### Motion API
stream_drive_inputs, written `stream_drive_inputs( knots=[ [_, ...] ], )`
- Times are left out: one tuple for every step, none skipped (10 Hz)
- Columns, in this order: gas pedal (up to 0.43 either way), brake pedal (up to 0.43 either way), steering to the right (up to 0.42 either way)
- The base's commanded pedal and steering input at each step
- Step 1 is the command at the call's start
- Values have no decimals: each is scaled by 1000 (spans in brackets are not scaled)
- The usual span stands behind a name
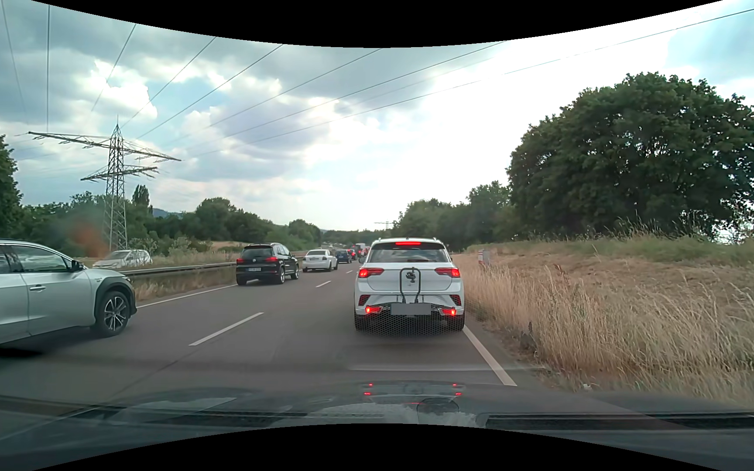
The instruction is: Follow the waypoints while adhering to traffic rules and regulations
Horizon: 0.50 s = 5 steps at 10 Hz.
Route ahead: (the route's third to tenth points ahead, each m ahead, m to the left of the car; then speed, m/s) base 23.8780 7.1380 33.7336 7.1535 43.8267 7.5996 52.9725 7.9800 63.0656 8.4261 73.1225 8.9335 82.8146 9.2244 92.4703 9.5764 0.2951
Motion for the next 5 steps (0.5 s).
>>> stream_drive_inputs(
  knots=[
    [0,165,-5],
    [0,165,-5],
    [0,165,-5],
    [0,165,-5],
    [0,165,-5]
  ],
)
